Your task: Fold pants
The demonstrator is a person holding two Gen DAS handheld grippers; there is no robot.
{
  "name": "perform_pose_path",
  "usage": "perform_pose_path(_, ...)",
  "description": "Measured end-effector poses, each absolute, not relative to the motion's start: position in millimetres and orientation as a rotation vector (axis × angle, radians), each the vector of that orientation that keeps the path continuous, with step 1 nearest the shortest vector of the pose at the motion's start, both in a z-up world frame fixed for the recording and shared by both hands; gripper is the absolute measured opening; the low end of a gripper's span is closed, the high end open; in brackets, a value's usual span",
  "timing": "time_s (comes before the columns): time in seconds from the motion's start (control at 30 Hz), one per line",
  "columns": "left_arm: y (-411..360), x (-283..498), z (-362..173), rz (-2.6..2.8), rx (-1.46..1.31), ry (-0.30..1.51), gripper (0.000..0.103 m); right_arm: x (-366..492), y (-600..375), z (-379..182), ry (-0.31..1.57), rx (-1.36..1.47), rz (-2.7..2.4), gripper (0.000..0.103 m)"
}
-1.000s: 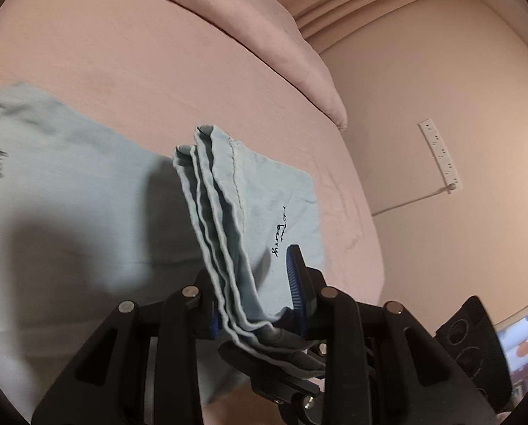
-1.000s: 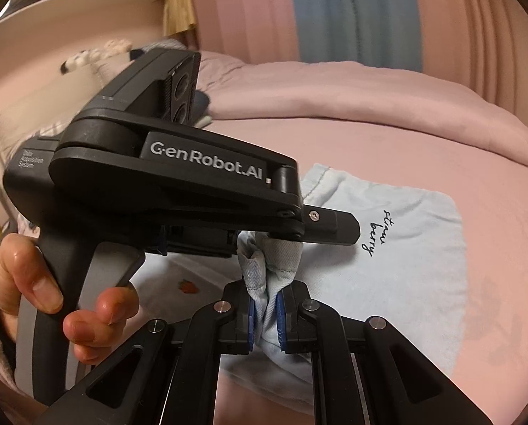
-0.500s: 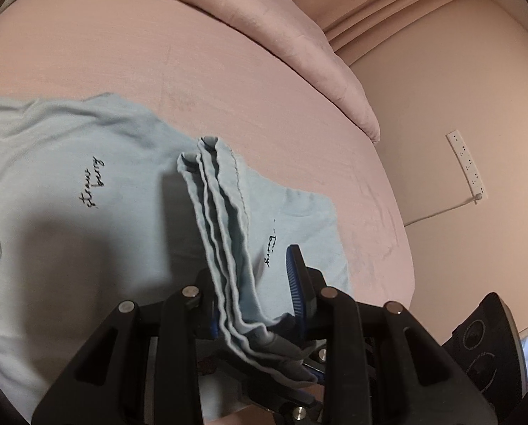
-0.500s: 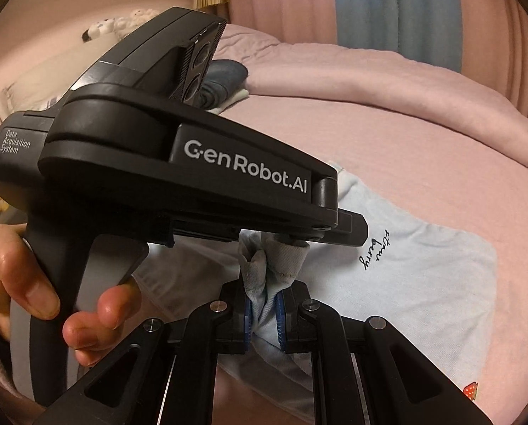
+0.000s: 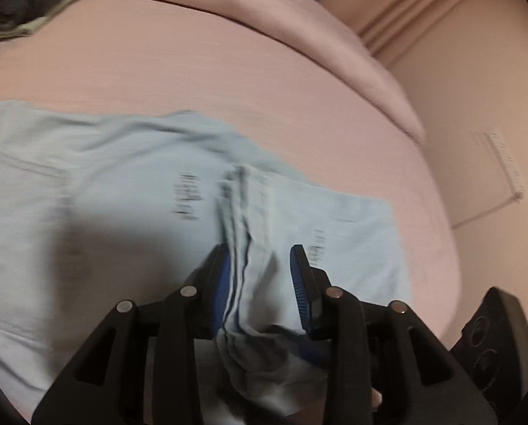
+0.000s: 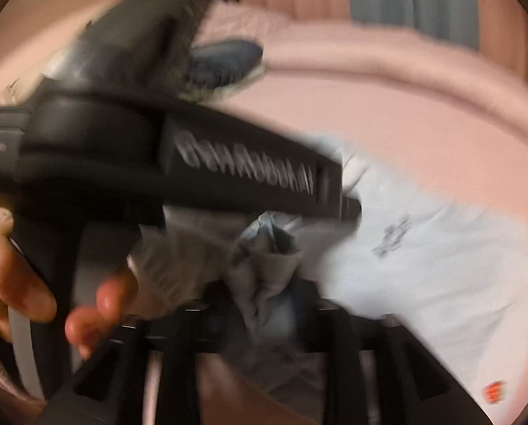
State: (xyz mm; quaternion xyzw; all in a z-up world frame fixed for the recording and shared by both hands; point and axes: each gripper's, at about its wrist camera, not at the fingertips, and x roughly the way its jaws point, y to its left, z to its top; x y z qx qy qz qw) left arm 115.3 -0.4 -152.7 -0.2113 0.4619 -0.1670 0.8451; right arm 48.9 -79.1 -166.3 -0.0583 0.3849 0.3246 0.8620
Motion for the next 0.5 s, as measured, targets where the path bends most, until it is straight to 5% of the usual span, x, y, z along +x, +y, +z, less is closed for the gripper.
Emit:
perform_pose_path(0.2,20.8,105.5,-134.6,-0.299,-0.408,0.911,0.044,43.0,-107.6,-154.7,0.835,-0.013,0.775,0.053)
perform_pose_path(0.5,-28.3,94.1,-115.1,-0.428,-0.282,0.882,0.044,64.0,-224.9,-124.8,0.774,0.214,0.555,0.054)
